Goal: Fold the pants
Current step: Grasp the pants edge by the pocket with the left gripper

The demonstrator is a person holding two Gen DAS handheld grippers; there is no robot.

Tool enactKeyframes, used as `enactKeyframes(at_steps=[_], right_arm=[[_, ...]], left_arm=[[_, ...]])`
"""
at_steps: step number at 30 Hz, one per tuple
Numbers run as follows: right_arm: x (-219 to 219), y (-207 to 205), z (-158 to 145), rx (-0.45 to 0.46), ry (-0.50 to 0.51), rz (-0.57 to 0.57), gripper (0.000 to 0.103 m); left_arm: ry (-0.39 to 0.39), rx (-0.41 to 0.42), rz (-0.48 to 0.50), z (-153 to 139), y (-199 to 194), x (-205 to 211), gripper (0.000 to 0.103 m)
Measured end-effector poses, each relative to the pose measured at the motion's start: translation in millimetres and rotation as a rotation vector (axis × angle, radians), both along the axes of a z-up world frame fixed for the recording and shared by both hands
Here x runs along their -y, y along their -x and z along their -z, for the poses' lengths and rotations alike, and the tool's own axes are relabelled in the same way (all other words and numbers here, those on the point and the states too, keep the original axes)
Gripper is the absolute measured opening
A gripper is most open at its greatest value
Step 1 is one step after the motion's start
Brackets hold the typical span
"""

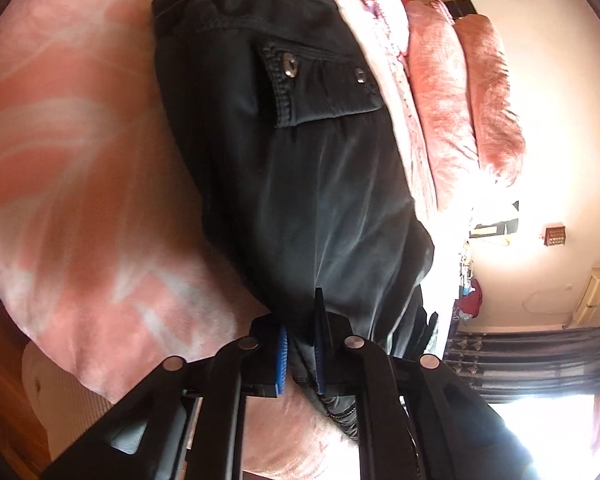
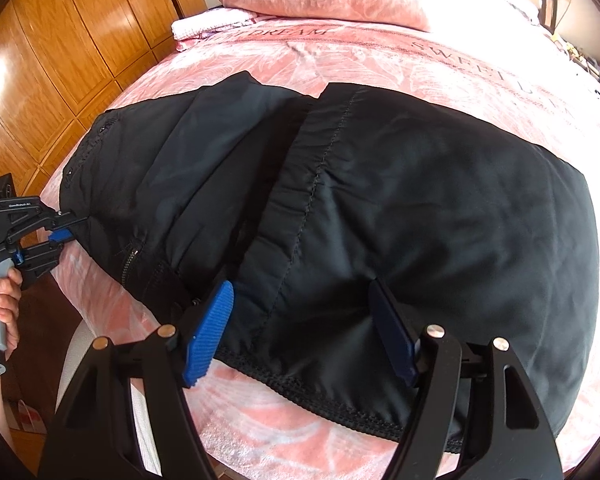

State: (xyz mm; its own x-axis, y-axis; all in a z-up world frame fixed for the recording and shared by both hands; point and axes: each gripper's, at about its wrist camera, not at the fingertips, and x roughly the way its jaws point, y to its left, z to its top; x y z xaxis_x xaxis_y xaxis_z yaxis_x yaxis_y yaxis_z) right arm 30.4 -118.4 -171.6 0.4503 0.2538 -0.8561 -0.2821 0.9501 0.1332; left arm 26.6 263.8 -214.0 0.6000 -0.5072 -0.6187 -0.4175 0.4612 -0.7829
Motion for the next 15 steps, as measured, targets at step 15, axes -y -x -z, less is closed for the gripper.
enactKeyframes(at_steps=[15], right_arm=[[-3, -3, 5, -0.009, 0.017, -0.015, 0.075]], left_arm=[[0.077, -0.015, -0.065, 24, -3, -24, 0.026]])
